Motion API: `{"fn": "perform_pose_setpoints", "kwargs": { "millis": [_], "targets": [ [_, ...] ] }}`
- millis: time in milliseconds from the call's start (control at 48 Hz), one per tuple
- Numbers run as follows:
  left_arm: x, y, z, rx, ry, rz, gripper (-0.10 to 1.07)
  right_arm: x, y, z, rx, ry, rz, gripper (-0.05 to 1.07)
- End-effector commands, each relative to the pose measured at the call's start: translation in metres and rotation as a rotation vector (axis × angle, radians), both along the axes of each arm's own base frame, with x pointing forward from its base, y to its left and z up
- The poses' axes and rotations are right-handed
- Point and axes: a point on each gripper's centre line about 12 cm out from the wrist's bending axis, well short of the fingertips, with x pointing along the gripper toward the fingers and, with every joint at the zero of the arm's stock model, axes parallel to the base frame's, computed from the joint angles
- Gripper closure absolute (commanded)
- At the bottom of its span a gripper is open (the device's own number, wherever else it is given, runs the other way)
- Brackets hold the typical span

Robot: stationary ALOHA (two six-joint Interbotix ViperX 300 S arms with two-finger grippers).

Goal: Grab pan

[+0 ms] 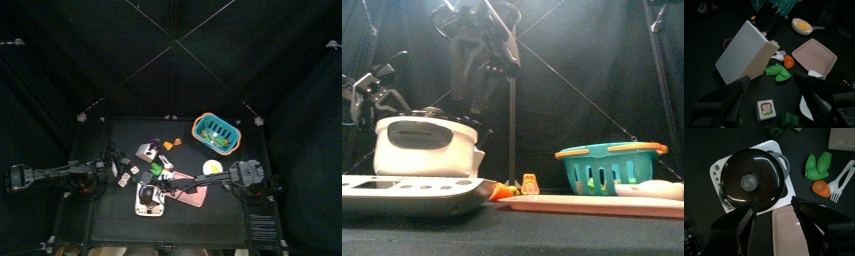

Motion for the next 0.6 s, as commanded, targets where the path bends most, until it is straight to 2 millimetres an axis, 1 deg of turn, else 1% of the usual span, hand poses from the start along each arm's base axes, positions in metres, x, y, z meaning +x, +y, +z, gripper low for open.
{"fn": "perform_pose_setpoints", "kwargs": {
  "millis": [0,125,208,312,417,583],
  "targets": [
    [0.003,0.002,0.005,0.007,-0.014,0.002,-0.06,-0.021,-0.013,0.025,0.027,-0.076,-0.043,0.13],
    [0.002,0.002,0.004,0.007,-0.012,0.002,-0.06,-0.047,-0.026,0.011,0.054,-0.077,-0.118,0.13],
    [0.003,0.002,0.005,0.007,-0.014,0.004,-0.06,-0.069,-0.037,0.001,0.078,-0.084,-0.178,0.13],
    [0.003,0.002,0.005,0.007,-0.014,0.004,-0.06,-0.092,-0.044,-0.008,0.116,-0.117,-0.246,0.13],
    [0.003,0.002,0.005,0.007,-0.014,0.005,-0.06,-0.115,-0.051,-0.013,0.127,-0.138,-0.299,0.13],
    [0.003,0.002,0.005,0.007,-0.014,0.005,-0.06,-0.156,-0.062,-0.032,0.114,-0.103,-0.408,0.13]
  ]
}}
